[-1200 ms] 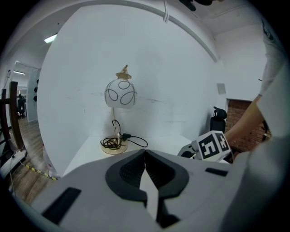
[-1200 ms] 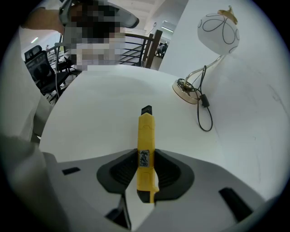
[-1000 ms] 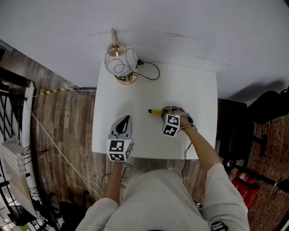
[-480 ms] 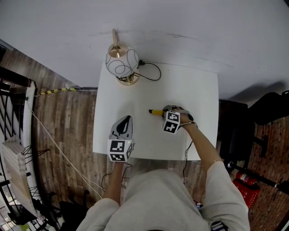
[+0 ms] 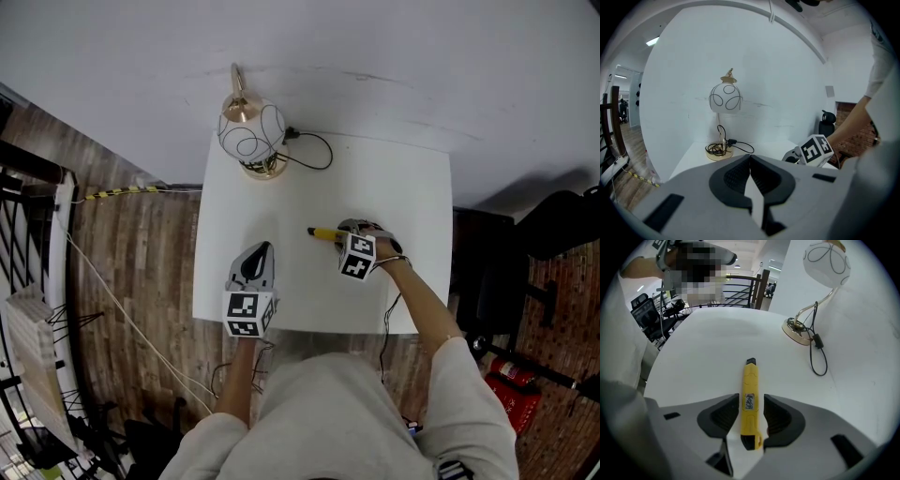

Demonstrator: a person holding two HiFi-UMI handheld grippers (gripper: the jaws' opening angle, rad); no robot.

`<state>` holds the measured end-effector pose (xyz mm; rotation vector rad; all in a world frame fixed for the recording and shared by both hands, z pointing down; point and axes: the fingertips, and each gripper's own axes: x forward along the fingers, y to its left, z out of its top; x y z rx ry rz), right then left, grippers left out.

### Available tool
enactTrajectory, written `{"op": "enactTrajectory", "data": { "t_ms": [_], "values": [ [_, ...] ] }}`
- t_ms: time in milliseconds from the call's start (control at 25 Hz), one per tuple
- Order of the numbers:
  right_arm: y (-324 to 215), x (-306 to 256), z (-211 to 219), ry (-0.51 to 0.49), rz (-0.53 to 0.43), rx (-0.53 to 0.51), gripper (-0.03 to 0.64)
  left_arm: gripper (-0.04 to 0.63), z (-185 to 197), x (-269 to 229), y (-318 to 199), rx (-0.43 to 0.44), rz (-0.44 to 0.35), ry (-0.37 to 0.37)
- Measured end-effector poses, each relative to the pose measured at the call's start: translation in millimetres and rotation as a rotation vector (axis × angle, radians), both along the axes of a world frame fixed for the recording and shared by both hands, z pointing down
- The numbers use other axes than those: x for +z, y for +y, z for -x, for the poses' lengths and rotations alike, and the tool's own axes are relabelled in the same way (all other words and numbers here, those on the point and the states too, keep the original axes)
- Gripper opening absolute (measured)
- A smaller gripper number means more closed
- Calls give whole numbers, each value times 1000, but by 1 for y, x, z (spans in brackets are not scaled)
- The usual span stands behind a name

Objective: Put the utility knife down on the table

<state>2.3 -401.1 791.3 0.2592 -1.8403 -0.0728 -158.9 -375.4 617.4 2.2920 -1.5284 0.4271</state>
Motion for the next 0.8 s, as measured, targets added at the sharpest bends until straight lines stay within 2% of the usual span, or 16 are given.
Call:
{"op": "enactTrajectory", "data": {
  "t_ms": [240,480,800],
  "values": [
    [3,-23,-5,-77,-58,66,110,6,-7,-4,2,13,-9,0],
    [9,-47,-15,-205,-107,234,26,6,-14,-6,2,29,-15,-1],
    [21,-68,-28,-359,-98,445,-2,6,-24,-11,3,47,-27,-5]
  ]
}}
